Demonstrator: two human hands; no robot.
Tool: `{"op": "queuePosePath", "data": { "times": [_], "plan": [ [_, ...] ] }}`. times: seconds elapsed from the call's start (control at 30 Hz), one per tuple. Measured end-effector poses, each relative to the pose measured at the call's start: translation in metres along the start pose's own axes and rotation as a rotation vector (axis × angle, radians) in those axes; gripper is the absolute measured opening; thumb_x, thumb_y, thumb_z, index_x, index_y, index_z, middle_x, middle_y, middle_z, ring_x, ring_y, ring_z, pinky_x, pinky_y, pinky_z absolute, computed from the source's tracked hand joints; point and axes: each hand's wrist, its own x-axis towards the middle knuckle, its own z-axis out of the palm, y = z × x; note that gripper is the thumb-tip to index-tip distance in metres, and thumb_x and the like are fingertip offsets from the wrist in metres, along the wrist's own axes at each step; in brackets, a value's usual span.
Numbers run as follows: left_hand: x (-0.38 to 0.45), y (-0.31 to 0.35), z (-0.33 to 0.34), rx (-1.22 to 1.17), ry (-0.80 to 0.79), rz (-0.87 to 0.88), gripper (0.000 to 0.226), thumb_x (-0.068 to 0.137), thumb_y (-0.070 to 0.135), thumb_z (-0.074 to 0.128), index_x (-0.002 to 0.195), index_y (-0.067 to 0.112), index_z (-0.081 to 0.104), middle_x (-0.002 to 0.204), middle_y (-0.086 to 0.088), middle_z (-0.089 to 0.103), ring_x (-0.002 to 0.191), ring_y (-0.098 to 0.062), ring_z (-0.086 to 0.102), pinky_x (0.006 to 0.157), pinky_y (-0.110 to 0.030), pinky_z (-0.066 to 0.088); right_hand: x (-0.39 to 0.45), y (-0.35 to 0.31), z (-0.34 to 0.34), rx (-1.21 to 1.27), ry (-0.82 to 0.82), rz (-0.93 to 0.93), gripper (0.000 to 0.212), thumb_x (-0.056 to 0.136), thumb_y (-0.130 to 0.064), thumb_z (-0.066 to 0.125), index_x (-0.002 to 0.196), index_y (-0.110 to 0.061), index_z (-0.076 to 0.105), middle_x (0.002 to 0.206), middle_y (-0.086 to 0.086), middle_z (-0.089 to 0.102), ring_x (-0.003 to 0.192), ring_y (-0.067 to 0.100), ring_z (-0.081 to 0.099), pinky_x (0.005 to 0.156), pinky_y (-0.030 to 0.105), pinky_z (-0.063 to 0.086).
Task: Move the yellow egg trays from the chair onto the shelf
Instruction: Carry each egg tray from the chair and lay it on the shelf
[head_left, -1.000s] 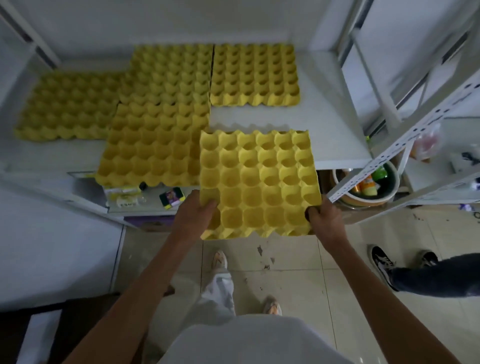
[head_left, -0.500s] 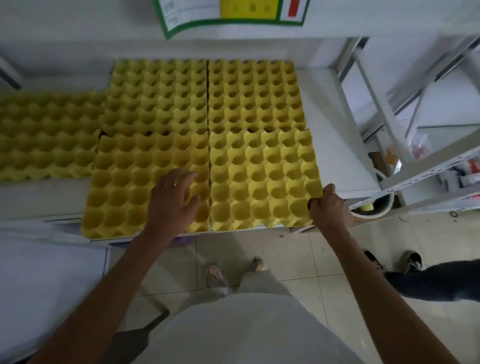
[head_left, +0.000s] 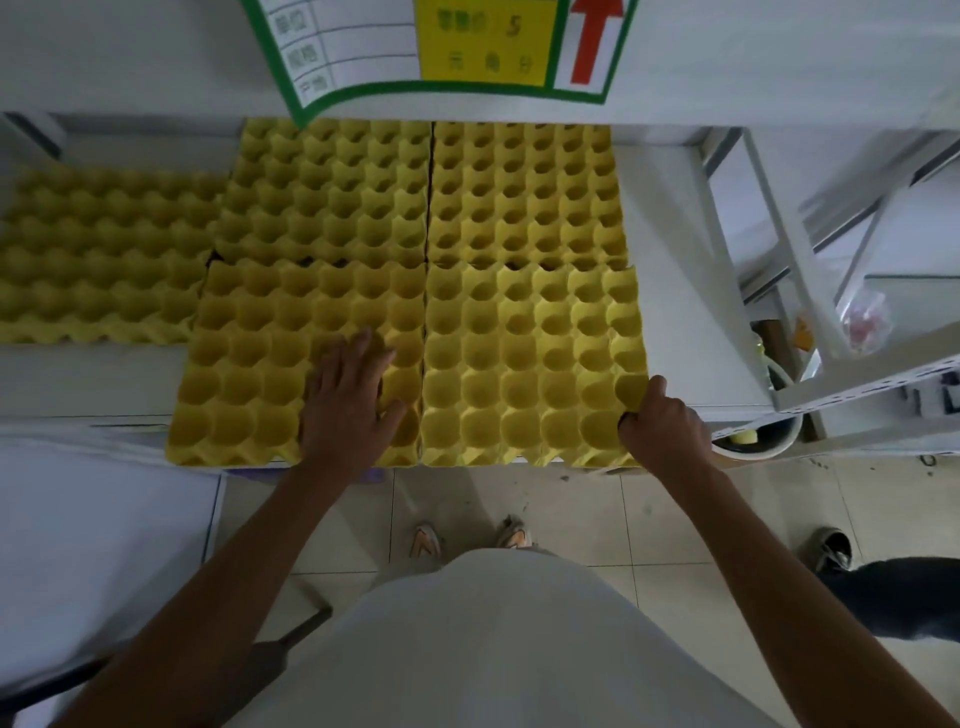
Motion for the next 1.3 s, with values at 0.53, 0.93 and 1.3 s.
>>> {"op": "queuePosePath", "data": {
  "times": [0.53,0.93,1.3],
  "plan": [
    [-0.002,0.006,-0.001,0.005,-0.014,-0.013,0.071,0.089,0.053,0.05,0.154,0.028,0.039,0.171,-0.004,0.019,0.155,-0.039,0.021,0.117,-0.061,0.034,0.009,0.012,-0.018,-0.029,-0.113,-0.084,0.035,0.077,-0.036,0.06,0.089,-0.02,0.031,0.071,-0.001,0.047,0.066,0.031,0.05,0.064,0.037,0.04],
    [0.043,-0.048,-0.037,-0.095,0.36,-0.004,0.062,0.089,0.046,0.054,0.147,0.023,0.047,0.168,-0.001,0.028,0.143,-0.028,0.043,0.107,-0.046,0.037,0.016,0.02,-0.035,-0.083,0.039,-0.196,0.079,0.094,-0.057,0.056,0.155,-0.013,0.03,0.136,0.014,0.052,0.121,0.035,0.056,0.092,0.053,0.053],
    [0.149,-0.083,-0.021,0.153,0.082,-0.038,0.064,0.097,0.056,0.031,0.155,0.031,0.039,0.171,-0.001,0.022,0.157,-0.029,0.022,0.121,-0.062,0.02,0.128,-0.124,-0.014,-0.088,0.22,-0.407,0.057,0.105,-0.054,0.021,0.158,-0.036,0.031,0.167,0.008,0.029,0.156,0.033,0.02,0.124,0.063,0.014]
  ]
}}
